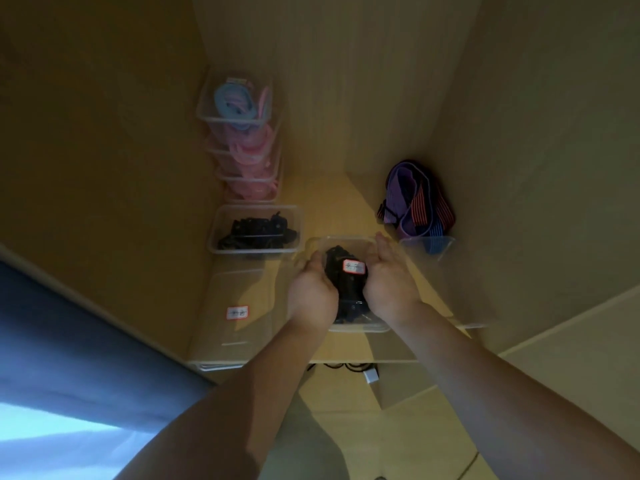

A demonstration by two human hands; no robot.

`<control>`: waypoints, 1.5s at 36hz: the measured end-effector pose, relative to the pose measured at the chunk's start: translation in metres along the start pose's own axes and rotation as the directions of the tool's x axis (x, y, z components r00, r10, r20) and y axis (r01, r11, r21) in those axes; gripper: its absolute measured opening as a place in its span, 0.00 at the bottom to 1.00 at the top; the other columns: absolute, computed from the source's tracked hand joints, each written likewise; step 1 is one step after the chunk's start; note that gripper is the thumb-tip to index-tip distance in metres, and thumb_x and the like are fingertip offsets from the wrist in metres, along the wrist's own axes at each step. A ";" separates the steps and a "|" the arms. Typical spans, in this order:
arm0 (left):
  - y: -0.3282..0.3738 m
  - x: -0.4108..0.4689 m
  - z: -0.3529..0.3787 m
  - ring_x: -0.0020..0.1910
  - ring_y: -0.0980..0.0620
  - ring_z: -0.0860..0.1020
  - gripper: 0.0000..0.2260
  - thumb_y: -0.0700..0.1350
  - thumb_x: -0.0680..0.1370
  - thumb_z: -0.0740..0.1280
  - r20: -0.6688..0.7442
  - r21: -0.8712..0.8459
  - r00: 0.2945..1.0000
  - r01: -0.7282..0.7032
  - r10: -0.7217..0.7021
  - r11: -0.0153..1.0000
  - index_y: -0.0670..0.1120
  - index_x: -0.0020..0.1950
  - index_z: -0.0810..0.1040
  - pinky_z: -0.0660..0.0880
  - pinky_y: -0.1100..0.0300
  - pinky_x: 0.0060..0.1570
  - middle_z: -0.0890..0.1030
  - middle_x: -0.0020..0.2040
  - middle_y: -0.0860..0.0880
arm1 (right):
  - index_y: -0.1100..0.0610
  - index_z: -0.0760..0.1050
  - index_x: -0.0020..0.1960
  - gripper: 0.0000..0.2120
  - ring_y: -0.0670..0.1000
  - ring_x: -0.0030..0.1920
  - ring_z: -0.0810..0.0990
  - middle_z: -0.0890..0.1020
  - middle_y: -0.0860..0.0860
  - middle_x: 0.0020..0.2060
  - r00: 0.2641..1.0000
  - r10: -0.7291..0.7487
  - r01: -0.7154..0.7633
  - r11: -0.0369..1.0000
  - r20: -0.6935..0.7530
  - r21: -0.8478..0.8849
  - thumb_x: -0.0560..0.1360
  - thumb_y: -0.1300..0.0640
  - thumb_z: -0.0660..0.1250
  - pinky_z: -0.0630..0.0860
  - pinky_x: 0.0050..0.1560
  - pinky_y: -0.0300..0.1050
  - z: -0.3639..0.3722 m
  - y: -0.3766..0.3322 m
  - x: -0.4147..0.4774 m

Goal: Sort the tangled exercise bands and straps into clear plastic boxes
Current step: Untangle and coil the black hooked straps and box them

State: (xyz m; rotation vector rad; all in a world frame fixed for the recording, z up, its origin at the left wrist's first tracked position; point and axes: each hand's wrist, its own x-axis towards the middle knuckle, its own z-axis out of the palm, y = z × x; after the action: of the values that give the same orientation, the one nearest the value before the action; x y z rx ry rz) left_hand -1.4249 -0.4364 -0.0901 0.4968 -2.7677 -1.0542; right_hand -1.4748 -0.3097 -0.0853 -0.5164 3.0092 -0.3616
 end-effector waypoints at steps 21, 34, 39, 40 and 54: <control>-0.009 0.003 0.014 0.54 0.54 0.79 0.22 0.48 0.78 0.54 0.066 -0.242 0.997 0.064 -0.049 0.968 0.47 0.71 0.71 0.73 0.62 0.55 0.79 0.55 0.54 | 0.51 0.49 0.78 0.25 0.55 0.71 0.59 0.62 0.50 0.72 0.975 -0.196 0.210 0.967 0.104 -0.146 0.82 0.48 0.45 0.50 0.73 0.58 0.006 -0.010 0.031; -0.004 0.000 0.010 0.62 0.45 0.76 0.20 0.38 0.82 0.55 0.017 -0.223 0.996 0.091 -0.090 0.970 0.47 0.74 0.67 0.70 0.61 0.59 0.77 0.65 0.42 | 0.54 0.44 0.79 0.27 0.55 0.78 0.42 0.44 0.56 0.78 0.977 -0.160 0.174 0.980 0.141 -0.094 0.83 0.46 0.42 0.40 0.76 0.52 0.000 -0.010 0.021; -0.009 0.003 0.013 0.61 0.45 0.76 0.21 0.41 0.82 0.53 0.027 -0.162 0.994 0.112 -0.109 0.980 0.48 0.75 0.64 0.70 0.61 0.58 0.76 0.66 0.43 | 0.57 0.46 0.79 0.26 0.56 0.78 0.42 0.45 0.58 0.78 0.979 -0.124 0.133 0.990 0.163 -0.041 0.83 0.48 0.42 0.40 0.77 0.51 0.000 -0.011 -0.020; -0.008 0.002 0.012 0.61 0.46 0.76 0.21 0.40 0.82 0.53 0.036 -0.175 0.992 0.125 -0.120 0.977 0.48 0.75 0.64 0.70 0.62 0.57 0.76 0.67 0.43 | 0.57 0.47 0.79 0.26 0.56 0.78 0.42 0.46 0.58 0.78 0.979 -0.118 0.125 0.992 0.166 -0.029 0.83 0.48 0.42 0.40 0.77 0.51 0.001 -0.009 -0.027; -0.008 0.004 0.009 0.62 0.45 0.75 0.20 0.41 0.83 0.53 0.040 -0.187 0.991 0.130 -0.124 0.974 0.47 0.75 0.65 0.68 0.62 0.57 0.76 0.65 0.44 | 0.58 0.47 0.78 0.26 0.55 0.77 0.39 0.41 0.57 0.77 0.990 -0.076 0.059 0.989 0.119 0.138 0.83 0.50 0.45 0.44 0.77 0.49 0.008 -0.003 -0.035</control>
State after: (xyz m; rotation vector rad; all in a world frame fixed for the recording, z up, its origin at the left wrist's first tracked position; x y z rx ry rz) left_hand -1.4282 -0.4379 -0.1023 0.6434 -2.6522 -1.3468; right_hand -1.4403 -0.3028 -0.0908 -0.6060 2.8290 -0.5120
